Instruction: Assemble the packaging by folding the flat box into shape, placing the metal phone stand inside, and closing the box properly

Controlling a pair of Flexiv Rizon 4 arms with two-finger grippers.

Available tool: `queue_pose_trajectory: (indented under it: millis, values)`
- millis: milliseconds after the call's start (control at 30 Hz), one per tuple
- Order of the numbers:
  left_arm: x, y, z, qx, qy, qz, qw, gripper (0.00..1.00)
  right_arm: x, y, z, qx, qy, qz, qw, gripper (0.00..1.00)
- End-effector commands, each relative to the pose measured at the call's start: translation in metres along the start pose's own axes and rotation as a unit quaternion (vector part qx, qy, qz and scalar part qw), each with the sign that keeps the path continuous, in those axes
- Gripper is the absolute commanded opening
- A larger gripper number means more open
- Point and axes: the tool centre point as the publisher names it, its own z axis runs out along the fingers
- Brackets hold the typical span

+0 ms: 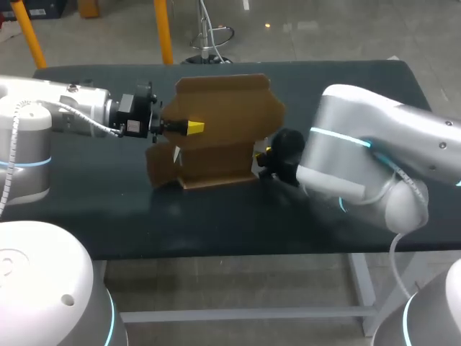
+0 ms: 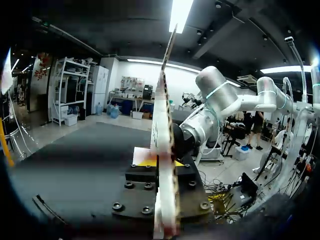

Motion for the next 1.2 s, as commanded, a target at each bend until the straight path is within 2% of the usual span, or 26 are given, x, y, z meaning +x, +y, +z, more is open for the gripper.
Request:
queue_pose_trajectory:
  millis: [33,133,167,200,400,667,900,1200]
  values:
    - [-0.001,0.003,0.006,0.0,0.002,0.0,1.0,0.0,0.012,0.006,0.005,0.011,-0.214,-0.003,0.977,0.0]
    - [-0.001,0.003,0.006,0.0,0.002,0.0,1.0,0.42,0.01,0.005,0.001,0.011,-0.215,-0.004,0.977,0.0]
    - [-0.001,0.003,0.006,0.0,0.002,0.0,1.0,0.67,0.009,0.004,0.0,0.011,-0.215,-0.004,0.977,0.0]
    - [-0.001,0.003,0.006,0.0,0.002,0.0,1.0,0.99,0.008,0.004,-0.001,0.009,-0.213,-0.002,0.977,0.0]
    - [0.004,-0.005,0.001,-0.009,-0.005,0.017,1.0,1.0,0.004,0.002,-0.007,0.004,-0.199,0.005,0.98,0.0]
    - [0.015,-0.014,-0.004,-0.042,-0.012,0.039,0.998,1.0,-0.003,0.003,-0.018,-0.007,-0.129,0.032,0.991,0.0]
    - [0.028,-0.021,-0.008,-0.066,-0.006,0.06,0.996,1.0,-0.009,0.003,-0.026,-0.007,-0.102,0.04,0.994,0.0]
    - [0.039,-0.016,-0.011,-0.086,-0.033,0.096,0.991,1.0,-0.016,0.001,-0.03,-0.002,-0.042,0.06,0.997,0.0]
